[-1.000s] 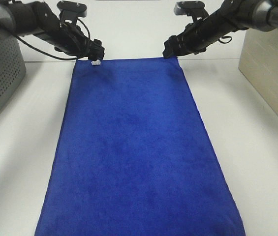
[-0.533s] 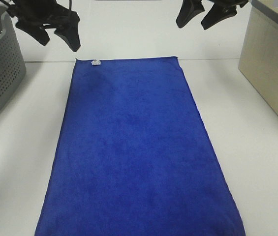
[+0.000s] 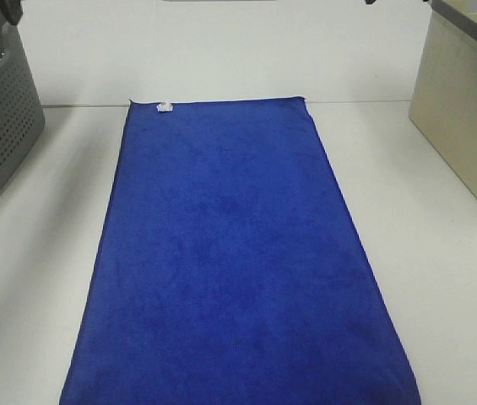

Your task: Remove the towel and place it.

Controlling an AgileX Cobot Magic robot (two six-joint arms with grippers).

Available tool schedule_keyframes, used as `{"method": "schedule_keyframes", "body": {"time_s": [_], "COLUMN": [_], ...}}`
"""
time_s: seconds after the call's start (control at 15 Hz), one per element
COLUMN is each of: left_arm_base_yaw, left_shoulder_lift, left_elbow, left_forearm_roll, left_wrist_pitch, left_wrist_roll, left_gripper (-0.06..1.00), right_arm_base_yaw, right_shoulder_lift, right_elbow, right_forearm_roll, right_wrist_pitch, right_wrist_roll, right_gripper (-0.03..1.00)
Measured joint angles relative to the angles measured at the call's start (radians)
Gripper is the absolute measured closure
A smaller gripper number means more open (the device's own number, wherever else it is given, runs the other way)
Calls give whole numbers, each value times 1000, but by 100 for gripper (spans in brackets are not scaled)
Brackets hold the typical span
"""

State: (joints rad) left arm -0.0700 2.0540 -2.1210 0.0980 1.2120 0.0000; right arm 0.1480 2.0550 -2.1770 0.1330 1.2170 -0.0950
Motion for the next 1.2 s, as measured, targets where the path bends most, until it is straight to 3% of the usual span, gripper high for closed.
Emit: {"method": "schedule_keyframes", "body": {"time_s": [0.07, 0.27, 0.4, 0.87, 1.2], "left_arm_base_yaw": [44, 141, 179, 219, 219], "left_shoulder_lift": [-7, -55, -127, -594, -993], "left_elbow": [0, 62, 163, 683, 968], "left_forearm_roll": [-31, -121, -134, -142, -145], "left_wrist_pitch": [0, 1, -1, 0, 3], "left_wrist_roll": [0, 48, 86, 101, 101], "left_gripper": [14, 14, 14, 16, 16], "right_arm_base_yaw": [0, 0, 0, 0, 0], "right_shoulder_lift": [-22, -66, -141, -658, -1025], "right_elbow": [0, 6, 69, 622, 1034], "right_forearm_roll": [-56, -73, -73, -46, -46], "right_wrist_pitch": [0, 1, 0, 0, 0], "right_wrist_roll": [24, 34, 53, 95, 95], "right_gripper": [22, 22, 22, 22, 22]}}
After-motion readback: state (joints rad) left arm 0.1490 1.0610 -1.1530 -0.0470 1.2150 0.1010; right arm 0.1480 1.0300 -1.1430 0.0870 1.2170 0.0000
